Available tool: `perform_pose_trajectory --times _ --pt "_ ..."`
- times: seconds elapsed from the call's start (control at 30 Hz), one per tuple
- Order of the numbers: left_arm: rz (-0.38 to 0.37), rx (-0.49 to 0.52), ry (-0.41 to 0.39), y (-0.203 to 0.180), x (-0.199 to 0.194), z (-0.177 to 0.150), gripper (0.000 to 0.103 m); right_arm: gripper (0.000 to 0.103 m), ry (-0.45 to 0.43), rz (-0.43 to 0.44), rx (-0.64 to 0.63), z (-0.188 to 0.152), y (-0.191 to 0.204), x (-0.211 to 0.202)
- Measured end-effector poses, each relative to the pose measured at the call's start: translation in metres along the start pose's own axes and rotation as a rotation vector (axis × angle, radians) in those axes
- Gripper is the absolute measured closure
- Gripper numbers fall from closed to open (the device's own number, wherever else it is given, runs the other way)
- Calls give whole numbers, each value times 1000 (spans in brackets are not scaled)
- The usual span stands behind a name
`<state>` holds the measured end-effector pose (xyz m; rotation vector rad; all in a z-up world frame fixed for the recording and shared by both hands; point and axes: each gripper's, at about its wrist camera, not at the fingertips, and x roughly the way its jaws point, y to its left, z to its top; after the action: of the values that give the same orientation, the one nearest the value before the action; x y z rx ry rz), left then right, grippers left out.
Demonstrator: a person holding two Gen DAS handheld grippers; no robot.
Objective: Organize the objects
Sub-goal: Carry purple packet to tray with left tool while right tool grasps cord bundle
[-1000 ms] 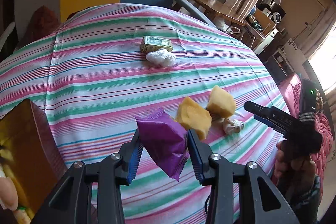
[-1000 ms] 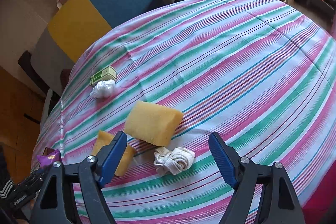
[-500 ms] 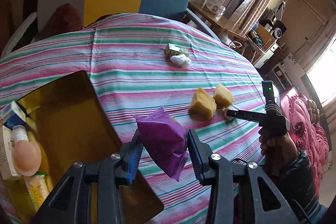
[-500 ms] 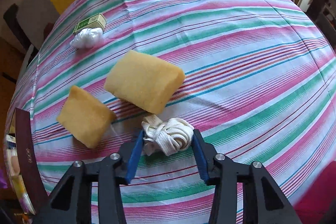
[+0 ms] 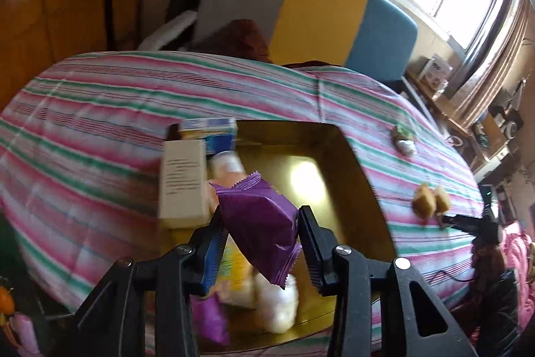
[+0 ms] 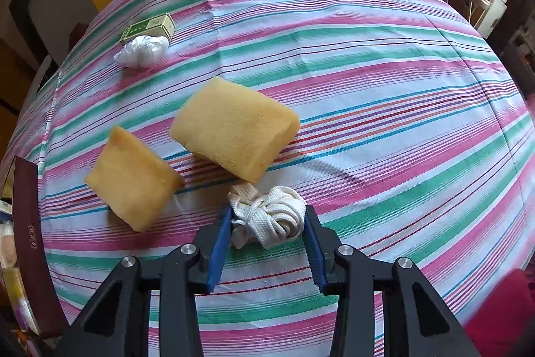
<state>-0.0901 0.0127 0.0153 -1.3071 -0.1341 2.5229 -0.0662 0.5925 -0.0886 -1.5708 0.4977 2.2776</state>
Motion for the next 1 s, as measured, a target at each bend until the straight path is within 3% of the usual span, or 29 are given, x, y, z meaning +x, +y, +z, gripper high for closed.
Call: perform_pose_trajectory --times 0.2,0.47,1.0 --pt "35 59 -14 -6 2 -26 61 61 4 -21 -20 0 4 3" --pt "77 217 -74 -44 0 -44 61 60 8 -32 -29 -1 5 4" --pt "56 282 -62 -64 10 -39 61 59 13 -52 -68 -5 9 4"
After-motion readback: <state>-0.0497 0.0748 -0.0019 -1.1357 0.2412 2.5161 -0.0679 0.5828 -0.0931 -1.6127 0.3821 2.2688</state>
